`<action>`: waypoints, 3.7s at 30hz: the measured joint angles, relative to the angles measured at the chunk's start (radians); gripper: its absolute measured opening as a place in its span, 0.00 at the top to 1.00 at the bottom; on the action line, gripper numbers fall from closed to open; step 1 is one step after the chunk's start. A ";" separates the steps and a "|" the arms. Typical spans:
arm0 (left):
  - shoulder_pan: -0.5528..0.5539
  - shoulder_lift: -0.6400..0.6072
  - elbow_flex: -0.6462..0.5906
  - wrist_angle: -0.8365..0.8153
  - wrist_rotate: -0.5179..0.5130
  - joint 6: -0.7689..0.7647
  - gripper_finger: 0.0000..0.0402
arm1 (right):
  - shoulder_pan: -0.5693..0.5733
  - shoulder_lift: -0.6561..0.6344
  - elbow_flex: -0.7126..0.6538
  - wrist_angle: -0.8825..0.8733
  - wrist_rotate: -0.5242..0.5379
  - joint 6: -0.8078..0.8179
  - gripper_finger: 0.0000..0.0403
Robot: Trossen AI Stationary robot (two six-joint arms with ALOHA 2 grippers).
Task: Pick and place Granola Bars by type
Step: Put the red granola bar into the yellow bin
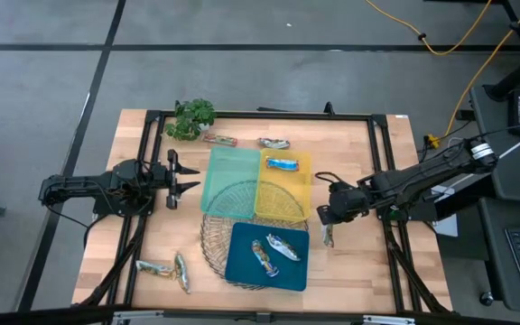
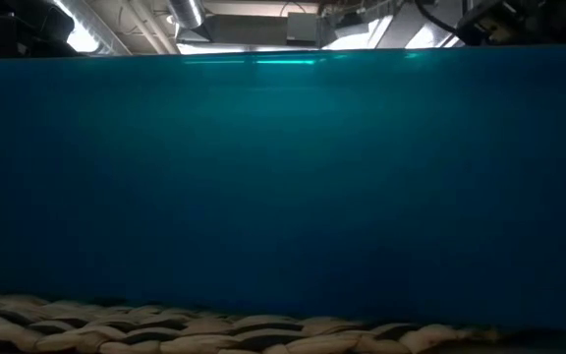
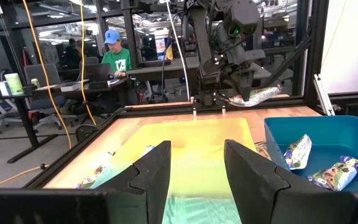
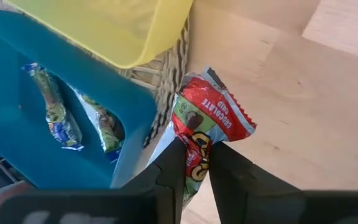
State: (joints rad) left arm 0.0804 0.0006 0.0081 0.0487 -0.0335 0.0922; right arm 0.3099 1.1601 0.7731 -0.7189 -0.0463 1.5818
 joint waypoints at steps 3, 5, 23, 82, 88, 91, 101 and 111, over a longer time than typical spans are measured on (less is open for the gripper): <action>0.000 0.000 0.000 0.000 0.000 0.000 0.64 | 0.000 -0.004 0.000 0.003 0.000 0.000 0.83; 0.000 0.000 0.000 0.000 0.000 0.000 0.64 | 0.000 -0.004 0.000 0.010 0.000 -0.008 0.83; 0.000 0.000 0.000 0.000 0.000 0.000 0.64 | -0.209 -0.004 0.404 -0.231 0.001 -0.587 0.83; 0.000 0.000 0.000 0.000 0.000 0.000 0.64 | -0.584 0.746 1.247 -0.645 -0.022 -1.515 0.83; 0.000 0.000 0.000 0.000 0.000 0.000 0.64 | -0.542 0.798 1.239 -0.597 -0.023 -1.535 0.83; 0.000 0.000 0.000 0.000 0.000 0.000 0.64 | -0.525 0.800 1.169 -0.548 -0.014 -1.537 0.83; 0.000 0.000 0.000 0.000 0.000 0.000 0.64 | -0.487 0.801 0.905 -0.402 0.013 -1.534 0.83; 0.000 0.000 0.000 0.000 0.000 0.000 0.64 | -0.451 0.801 0.730 -0.198 0.023 -1.559 0.83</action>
State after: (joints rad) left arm 0.0805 0.0008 0.0080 0.0487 -0.0334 0.0921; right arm -0.1413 1.9610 1.5031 -0.9165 -0.0233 0.0227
